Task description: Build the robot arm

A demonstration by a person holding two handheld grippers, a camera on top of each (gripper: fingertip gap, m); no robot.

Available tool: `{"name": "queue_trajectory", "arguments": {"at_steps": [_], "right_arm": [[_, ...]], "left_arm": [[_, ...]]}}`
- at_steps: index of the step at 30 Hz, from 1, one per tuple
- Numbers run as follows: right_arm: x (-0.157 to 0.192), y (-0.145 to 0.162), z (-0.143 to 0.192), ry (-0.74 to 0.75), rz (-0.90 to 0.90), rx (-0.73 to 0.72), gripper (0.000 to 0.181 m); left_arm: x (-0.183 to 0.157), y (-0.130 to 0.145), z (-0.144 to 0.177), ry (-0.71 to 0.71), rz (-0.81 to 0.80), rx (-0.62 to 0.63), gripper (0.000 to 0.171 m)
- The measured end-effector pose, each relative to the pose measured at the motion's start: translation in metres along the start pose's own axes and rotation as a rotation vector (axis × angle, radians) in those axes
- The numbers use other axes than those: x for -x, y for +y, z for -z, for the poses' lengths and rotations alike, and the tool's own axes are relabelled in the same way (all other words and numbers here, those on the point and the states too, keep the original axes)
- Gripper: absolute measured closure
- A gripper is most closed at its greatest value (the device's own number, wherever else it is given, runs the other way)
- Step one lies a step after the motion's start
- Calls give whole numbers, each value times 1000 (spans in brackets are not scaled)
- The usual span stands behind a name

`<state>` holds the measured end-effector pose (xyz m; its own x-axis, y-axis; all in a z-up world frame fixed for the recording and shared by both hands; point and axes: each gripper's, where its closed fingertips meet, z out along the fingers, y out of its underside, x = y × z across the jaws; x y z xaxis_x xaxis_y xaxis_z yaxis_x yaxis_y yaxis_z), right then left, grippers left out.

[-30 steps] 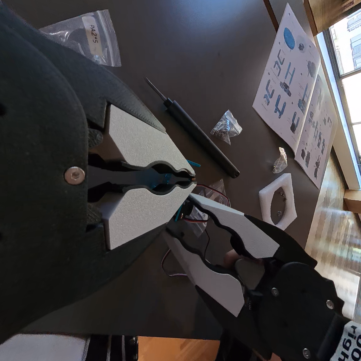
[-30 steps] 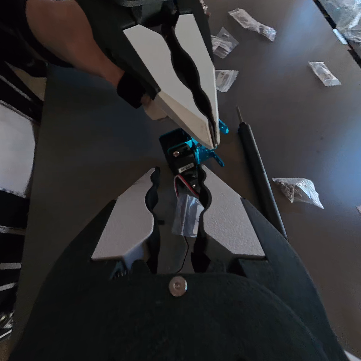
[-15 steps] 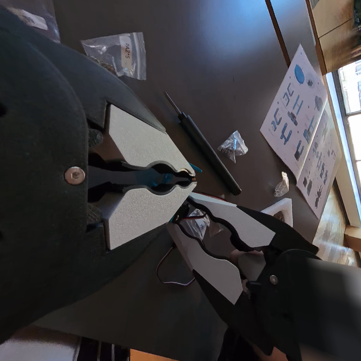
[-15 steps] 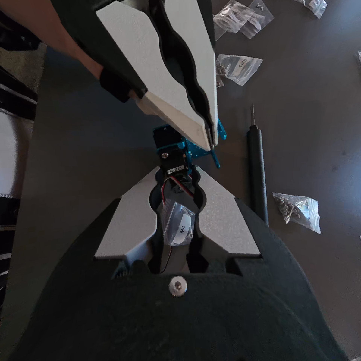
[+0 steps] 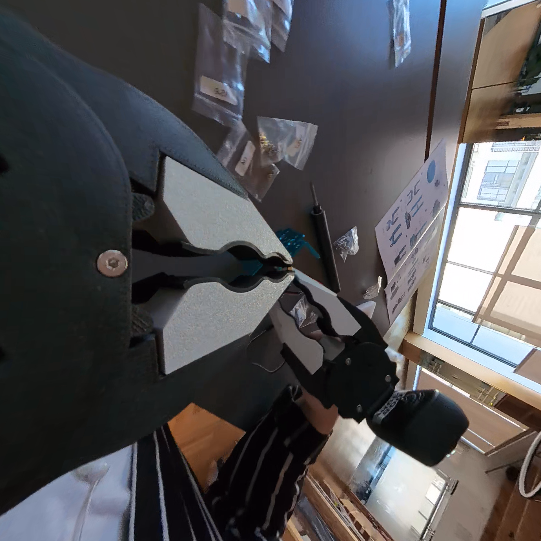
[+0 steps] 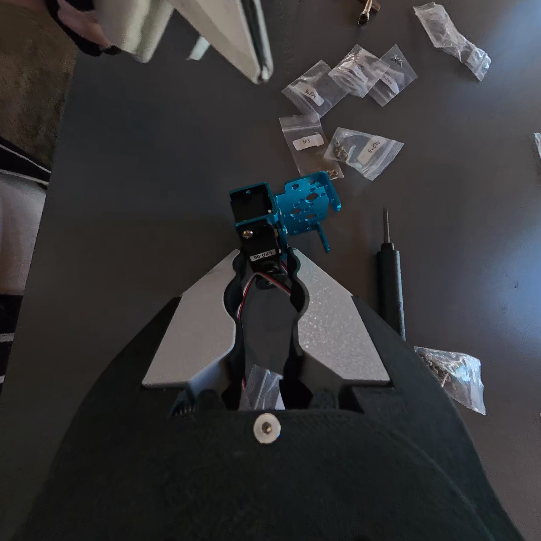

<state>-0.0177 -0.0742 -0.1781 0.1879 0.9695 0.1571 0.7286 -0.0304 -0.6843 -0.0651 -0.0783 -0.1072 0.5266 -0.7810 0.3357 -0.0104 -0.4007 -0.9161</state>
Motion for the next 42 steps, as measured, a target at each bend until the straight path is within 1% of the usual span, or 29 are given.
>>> {"name": "queue_trajectory", "arguments": {"at_steps": [5,7,10,12,18,23,25,27,29,33,37,40,42], "right_arm": [[-1,-4,-4,6,-1,-18,155],[-1,-7,-5,17,44,4,154],[-1,-8,-7,39,135,76,155],[-1,-11,-10,32,148,76,155],[3,-16,-16,-30,71,-11,154],[12,-22,-22,-125,-53,-111,153],[15,-25,-24,-131,-71,-144,153],[17,-23,-28,-105,-35,-121,153],[18,-15,-35,-77,10,-71,148],[26,-19,-38,-72,18,-71,136],[25,-26,-33,-60,16,-105,133],[22,-32,-22,-90,-25,-150,124],[21,-37,-10,-115,-39,-209,119]], "left_arm": [[-3,8,24,-14,-3,6,171],[-4,9,30,-28,-11,11,171],[-8,11,36,-50,-8,11,171],[-12,12,39,-73,-11,8,171],[-26,15,39,-172,-1,-36,171],[-33,25,34,-267,55,-50,171],[-36,28,35,-305,64,-51,171],[-39,29,35,-332,81,-65,171],[-44,30,36,-343,102,-73,171],[-49,32,39,-369,89,-67,171],[-46,30,40,-341,80,-63,171],[-39,23,42,-316,50,-61,171],[-36,19,43,-281,40,-45,171]]}}
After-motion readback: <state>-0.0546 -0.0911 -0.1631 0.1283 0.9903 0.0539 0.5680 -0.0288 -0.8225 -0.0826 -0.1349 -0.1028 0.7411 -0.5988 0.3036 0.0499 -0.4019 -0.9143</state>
